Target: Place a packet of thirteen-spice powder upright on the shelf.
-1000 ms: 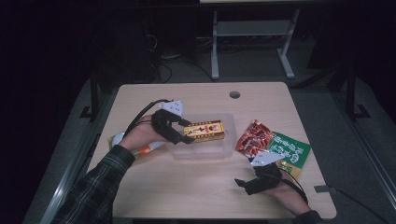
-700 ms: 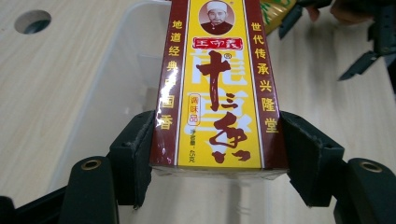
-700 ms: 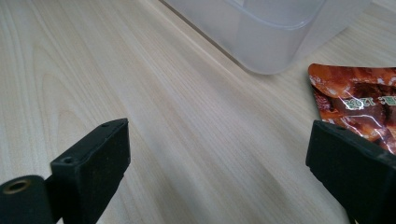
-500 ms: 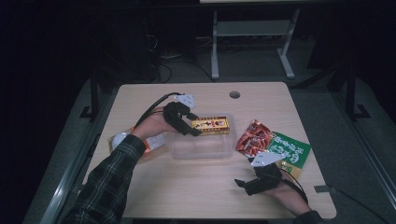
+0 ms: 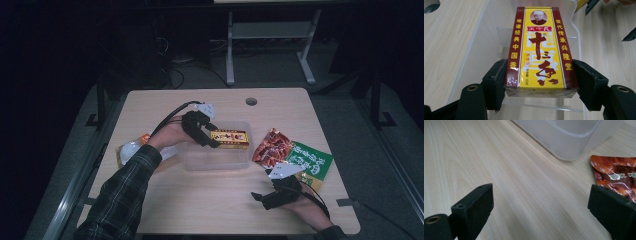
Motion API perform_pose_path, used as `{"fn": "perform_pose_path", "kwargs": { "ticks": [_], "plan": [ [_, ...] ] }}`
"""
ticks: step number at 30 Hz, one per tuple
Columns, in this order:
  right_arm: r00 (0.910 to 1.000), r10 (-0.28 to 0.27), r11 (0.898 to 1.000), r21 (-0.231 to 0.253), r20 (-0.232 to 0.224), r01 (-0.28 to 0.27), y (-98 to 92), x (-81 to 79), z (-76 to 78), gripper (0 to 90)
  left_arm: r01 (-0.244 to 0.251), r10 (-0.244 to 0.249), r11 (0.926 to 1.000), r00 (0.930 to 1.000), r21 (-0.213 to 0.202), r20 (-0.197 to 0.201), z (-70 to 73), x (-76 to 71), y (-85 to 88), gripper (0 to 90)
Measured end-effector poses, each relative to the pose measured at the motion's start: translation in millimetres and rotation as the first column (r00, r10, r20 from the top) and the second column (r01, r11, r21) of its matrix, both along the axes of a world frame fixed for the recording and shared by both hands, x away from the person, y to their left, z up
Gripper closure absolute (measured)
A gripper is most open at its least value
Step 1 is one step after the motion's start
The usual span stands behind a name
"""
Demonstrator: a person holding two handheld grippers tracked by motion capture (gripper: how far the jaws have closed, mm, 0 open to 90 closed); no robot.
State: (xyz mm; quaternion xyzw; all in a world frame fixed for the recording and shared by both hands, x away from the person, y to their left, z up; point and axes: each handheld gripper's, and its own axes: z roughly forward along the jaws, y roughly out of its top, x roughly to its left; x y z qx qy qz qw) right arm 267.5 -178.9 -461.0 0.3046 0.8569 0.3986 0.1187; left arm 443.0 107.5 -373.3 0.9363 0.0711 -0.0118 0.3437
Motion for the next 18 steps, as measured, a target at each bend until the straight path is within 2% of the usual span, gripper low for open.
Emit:
{"fn": "perform_pose_path", "kwargs": {
  "ticks": [9, 18],
  "plan": [
    [1.0, -0.002, 1.0, 0.001, -0.005, 0.002, 0.4, -0.5, 0.3, 6.0, 0.016, -0.015, 0.9987, 0.9997, -0.048, 0.021, 8.7, -1.9, -2.5, 31.8],
    [1.0, 0.002, 1.0, -0.002, -0.002, -0.002, 0.5, -0.6, 0.4, 6.1, 0.005, -0.001, 0.9937, 0.9994, -0.112, 0.036, 15.1, -3.5, -10.4, 31.8]
  ]
}}
